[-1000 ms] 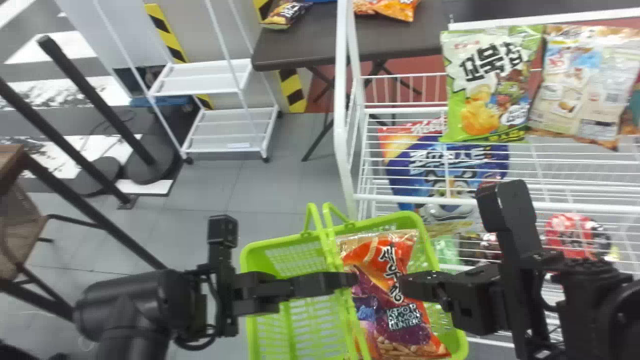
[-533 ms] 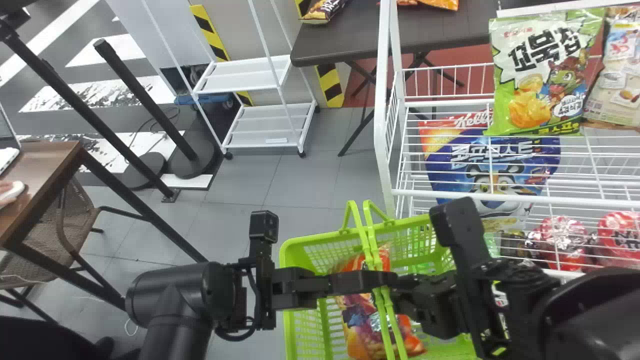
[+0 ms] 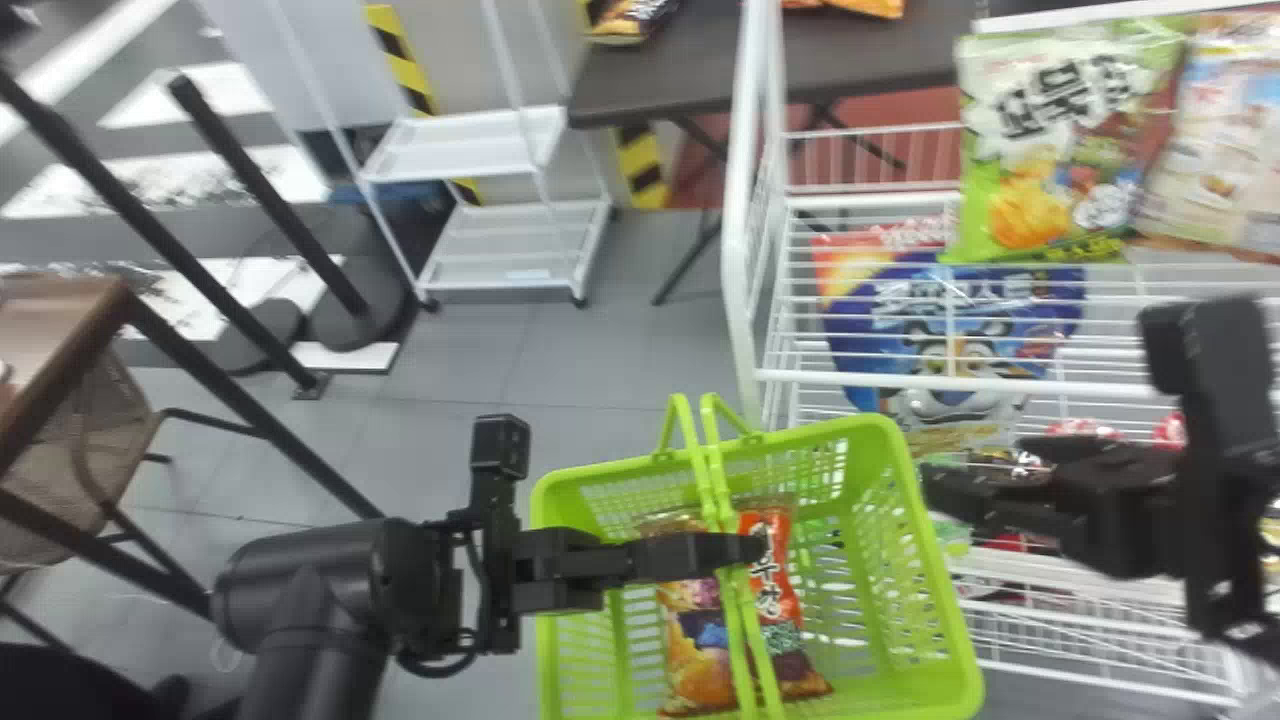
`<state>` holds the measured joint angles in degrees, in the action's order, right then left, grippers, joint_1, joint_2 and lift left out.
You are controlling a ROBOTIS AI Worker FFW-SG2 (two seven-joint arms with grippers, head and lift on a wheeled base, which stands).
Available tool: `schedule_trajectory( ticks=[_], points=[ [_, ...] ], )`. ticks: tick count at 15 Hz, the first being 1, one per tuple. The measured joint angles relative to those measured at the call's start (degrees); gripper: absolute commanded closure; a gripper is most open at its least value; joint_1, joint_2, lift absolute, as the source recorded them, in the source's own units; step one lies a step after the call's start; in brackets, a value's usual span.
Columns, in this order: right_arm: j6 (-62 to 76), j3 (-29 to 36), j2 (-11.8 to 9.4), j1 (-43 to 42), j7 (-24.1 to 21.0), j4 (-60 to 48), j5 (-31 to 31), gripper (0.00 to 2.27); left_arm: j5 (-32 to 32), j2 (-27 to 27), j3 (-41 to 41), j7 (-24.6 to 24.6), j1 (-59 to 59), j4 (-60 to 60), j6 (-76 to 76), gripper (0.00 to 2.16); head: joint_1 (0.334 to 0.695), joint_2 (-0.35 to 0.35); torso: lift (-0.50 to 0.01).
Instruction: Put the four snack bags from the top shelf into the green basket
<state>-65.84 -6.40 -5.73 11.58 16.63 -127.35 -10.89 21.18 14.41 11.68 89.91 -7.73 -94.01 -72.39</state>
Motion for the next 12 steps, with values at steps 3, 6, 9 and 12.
schedule_trajectory(
  ticks=[3, 6, 9, 12],
  points=[
    [3.6, 7.0, 0.0, -4.0, -0.3, 2.3, 0.2, 0.07, 0.1, 0.0, -0.7, 0.0, -0.1, -0.1, 0.0, 2.15, 0.695, -0.013, 0.000],
    [14.0, 7.3, 0.3, -10.7, -1.1, 12.6, 1.1, 0.07, 0.1, -0.1, -0.9, 0.0, -0.5, -0.1, -0.1, 2.15, 0.695, -0.036, 0.000],
    [24.6, 4.7, 0.8, -18.8, -3.4, 26.3, 2.2, 0.07, 0.1, -0.1, -0.5, 0.0, -1.2, -0.1, -0.2, 2.15, 0.695, -0.029, 0.000],
    [33.1, 2.8, 2.1, -26.9, -4.3, 40.2, 2.4, 0.07, 0.1, -0.1, -0.1, 0.0, -1.5, 0.0, -0.1, 2.15, 0.695, -0.008, 0.000]
  ],
)
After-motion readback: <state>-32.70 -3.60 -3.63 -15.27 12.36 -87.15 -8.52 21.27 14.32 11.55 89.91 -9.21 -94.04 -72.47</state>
